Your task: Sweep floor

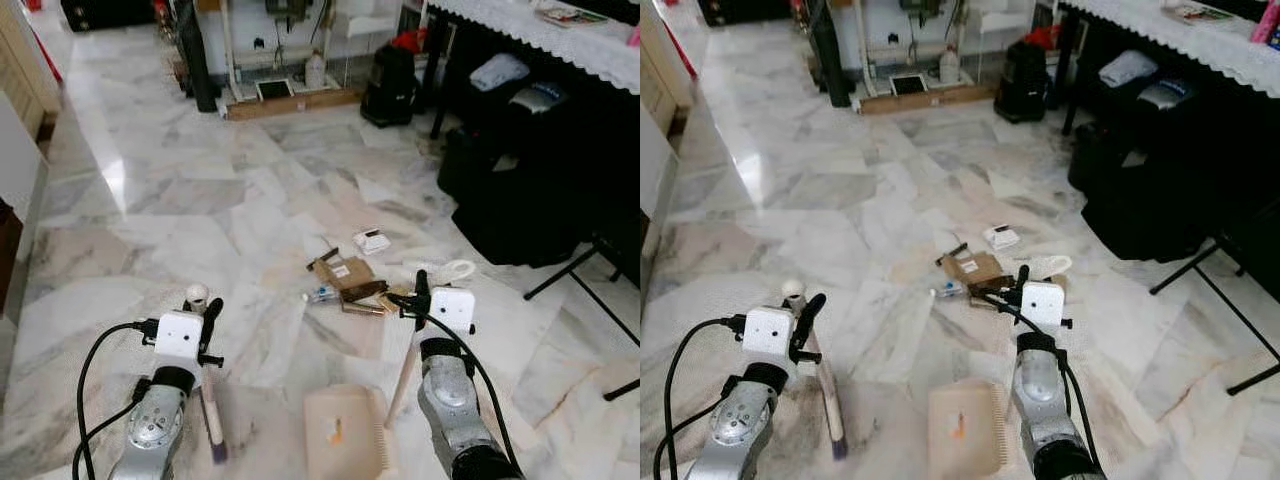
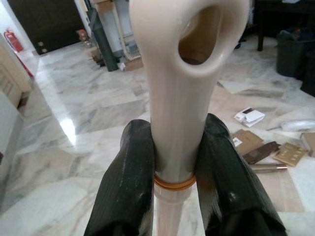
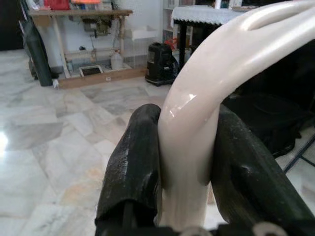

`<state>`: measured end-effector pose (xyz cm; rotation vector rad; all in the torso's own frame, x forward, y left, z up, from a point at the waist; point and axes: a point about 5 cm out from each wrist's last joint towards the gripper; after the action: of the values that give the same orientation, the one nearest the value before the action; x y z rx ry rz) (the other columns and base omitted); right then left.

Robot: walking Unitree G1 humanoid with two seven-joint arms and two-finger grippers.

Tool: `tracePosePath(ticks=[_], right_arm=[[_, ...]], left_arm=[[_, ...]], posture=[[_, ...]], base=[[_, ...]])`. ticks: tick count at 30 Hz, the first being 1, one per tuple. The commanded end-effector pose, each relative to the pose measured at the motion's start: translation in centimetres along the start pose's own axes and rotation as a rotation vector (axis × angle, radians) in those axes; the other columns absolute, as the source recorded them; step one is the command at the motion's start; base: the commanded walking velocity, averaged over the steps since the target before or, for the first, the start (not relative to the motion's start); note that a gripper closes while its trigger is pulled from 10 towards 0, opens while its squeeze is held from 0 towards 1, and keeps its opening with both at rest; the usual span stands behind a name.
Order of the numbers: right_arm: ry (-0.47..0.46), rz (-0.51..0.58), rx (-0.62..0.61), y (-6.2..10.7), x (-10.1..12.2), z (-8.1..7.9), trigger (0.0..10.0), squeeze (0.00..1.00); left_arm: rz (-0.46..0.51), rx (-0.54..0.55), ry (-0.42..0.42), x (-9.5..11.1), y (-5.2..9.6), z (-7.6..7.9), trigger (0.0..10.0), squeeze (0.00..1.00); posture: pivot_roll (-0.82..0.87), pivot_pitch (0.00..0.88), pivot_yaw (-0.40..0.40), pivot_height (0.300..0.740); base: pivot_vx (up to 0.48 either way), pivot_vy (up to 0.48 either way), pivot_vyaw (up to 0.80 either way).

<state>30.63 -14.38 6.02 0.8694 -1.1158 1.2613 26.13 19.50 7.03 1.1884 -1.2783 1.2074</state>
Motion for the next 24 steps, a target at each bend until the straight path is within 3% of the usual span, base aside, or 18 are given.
tracePosePath(ticks=[1,21,24], right_arm=[[0.000,0.024,-0.017,-0.46,0.50,0.51,10.0,0.00],[0.002,0.020,-0.013,-0.32,0.38,0.43,10.0,0.00],[0.010,0.032,-0.010,-0.32,0.48,0.38,10.0,0.00]], left_arm=[[0.037,-0.011,0.000,0.74,-0.41,0.25,10.0,0.00],[0.036,-0.010,0.005,0.68,-0.26,0.23,10.0,0.00],[0.036,-0.012,0.004,0.69,-0.29,0.26,10.0,0.00]], posture=[[0.15,0.035,0.001,0.740],[0.16,0.033,0.001,0.740],[0.16,0.030,0.001,0.740]], base=[[0.000,0.000,-0.80],[0.000,0.000,-0.80],[0.000,0.000,-0.22]])
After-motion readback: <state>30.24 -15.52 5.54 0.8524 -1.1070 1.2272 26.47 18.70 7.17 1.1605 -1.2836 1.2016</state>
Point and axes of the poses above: a point about 5 cm out from each wrist's last joint towards the gripper, its own y axis pointing back from the gripper into the wrist, its own x axis along the axis of the wrist's last joint, z = x × y, and after that the axes turned 11 degrees about y, right-handed
